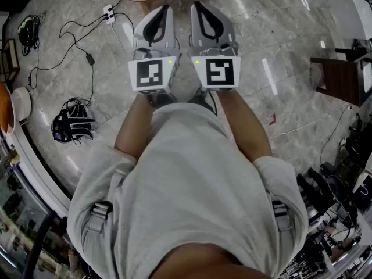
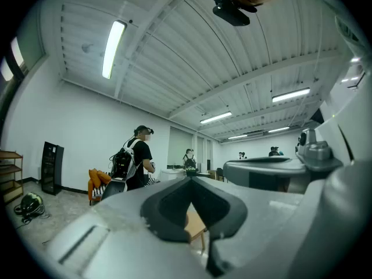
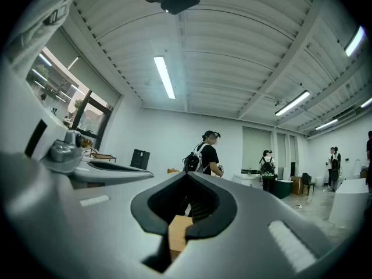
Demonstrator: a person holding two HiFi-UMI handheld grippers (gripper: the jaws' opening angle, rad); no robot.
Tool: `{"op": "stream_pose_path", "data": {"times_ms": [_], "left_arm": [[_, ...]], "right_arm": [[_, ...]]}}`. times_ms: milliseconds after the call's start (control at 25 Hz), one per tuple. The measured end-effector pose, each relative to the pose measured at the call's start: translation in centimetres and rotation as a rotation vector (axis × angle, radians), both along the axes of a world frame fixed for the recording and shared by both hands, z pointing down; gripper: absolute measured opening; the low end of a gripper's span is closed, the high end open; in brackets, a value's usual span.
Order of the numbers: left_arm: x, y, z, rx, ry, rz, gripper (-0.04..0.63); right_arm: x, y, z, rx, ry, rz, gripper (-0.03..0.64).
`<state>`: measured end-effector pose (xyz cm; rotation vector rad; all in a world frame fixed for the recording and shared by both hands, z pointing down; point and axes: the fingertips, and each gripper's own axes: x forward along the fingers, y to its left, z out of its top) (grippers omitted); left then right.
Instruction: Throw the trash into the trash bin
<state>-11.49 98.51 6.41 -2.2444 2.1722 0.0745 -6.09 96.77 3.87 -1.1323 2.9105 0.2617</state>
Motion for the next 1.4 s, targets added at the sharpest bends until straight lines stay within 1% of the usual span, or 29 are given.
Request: {"op": "stream_pose_path", "data": {"times_ms": [120,280,480,600,800,880,1000,1160,1240,1400], "left_arm": [[-0.2,0.3,0.0,0.005,-0.024,-0.002,0.018],[-1.0,0.9,0.3,-0.005,-0.018,-0.013,0.017],[-4.2,1.9,0.8,-0.015,-0.017,-0.038,0.017],[-6.4,2.8,1.3,-0.018,-0.018,-0.052,0.018],[-9.4,4.2,1.8,-0.017,0.023,-0.038,0.018],[-10.3,4.3,2.5,-0.032,0.035,-0.029,0.018],[-11.8,3.5,3.6,-0.064,0.038,-0.005,0.018],[-12.0,1.4,3.9,-0.067,0.039,0.001,0.018],[-12.0,-0.6,4.2,-0.073,0.033,0.005,0.018],[-12.2,-6.1,5.3,-0.110,-0.017,0.009,0.018]], "right_arm": [[-0.2,0.3,0.1,0.000,0.004,-0.006,0.006],[-1.0,0.9,0.1,-0.006,-0.010,-0.024,0.008],[-3.7,1.8,0.5,-0.002,-0.011,-0.057,0.008],[-5.6,2.5,1.3,-0.019,0.014,-0.065,0.008],[-8.3,3.1,2.3,-0.023,0.037,-0.063,0.008],[-8.8,3.1,2.8,-0.027,0.055,-0.053,0.008],[-9.0,2.2,3.2,-0.032,0.057,-0.019,0.007],[-8.7,0.2,3.8,-0.052,0.043,0.013,0.006],[-8.9,-1.8,4.2,-0.055,0.038,0.011,0.008],[-9.5,-7.7,5.0,-0.068,0.009,-0.014,0.007]]}}
